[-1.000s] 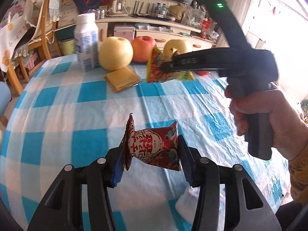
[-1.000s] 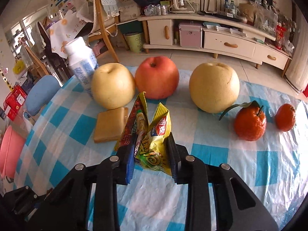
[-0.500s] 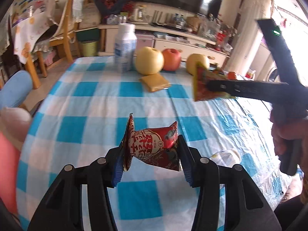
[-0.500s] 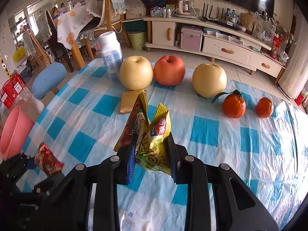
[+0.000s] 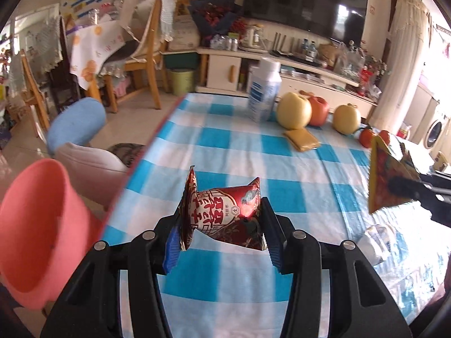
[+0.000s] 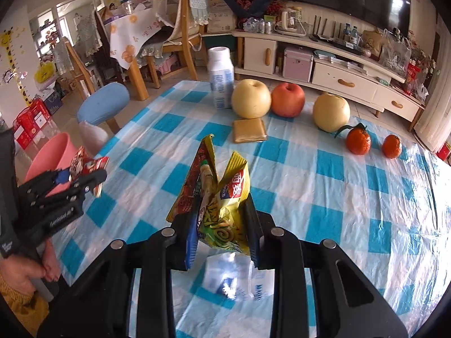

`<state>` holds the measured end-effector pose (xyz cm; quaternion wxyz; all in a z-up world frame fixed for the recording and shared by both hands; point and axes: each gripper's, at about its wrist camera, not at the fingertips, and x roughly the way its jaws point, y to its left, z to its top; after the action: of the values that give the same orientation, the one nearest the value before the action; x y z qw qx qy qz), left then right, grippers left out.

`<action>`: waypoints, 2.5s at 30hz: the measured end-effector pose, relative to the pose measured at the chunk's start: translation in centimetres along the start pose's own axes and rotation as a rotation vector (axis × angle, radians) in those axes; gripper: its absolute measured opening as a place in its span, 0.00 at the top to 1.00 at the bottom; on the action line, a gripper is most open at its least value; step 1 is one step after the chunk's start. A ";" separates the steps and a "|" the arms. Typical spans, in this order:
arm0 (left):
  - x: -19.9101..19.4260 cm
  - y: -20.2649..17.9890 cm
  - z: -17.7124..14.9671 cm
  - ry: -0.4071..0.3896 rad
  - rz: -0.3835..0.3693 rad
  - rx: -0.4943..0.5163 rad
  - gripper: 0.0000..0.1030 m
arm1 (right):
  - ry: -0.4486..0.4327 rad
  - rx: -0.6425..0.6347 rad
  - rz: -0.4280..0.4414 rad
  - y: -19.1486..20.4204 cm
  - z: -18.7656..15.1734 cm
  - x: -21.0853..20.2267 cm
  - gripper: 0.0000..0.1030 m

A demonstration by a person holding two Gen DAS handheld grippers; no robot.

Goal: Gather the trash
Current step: 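Carry both packets to the orange bucket and open both tools to drop them, then move both open tools from the bucket back over the table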

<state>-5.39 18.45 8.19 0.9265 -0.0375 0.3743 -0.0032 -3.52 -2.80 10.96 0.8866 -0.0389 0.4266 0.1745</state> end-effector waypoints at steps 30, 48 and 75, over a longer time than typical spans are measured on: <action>-4.5 14.7 1.5 -0.074 0.275 -0.172 0.50 | -0.034 -0.170 0.152 17.2 -1.4 0.9 0.70; -5.5 24.3 0.4 -0.050 0.376 -0.352 0.50 | -0.048 -0.376 0.248 28.9 3.2 4.7 0.70; -3.9 24.2 1.4 -0.028 0.438 -0.308 0.09 | -0.002 -0.382 0.167 28.1 0.5 7.6 0.22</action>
<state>-7.78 42.81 10.19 0.8936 -0.0962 0.3567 0.2547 -8.36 25.69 7.67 0.8460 -0.1704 0.3866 0.3251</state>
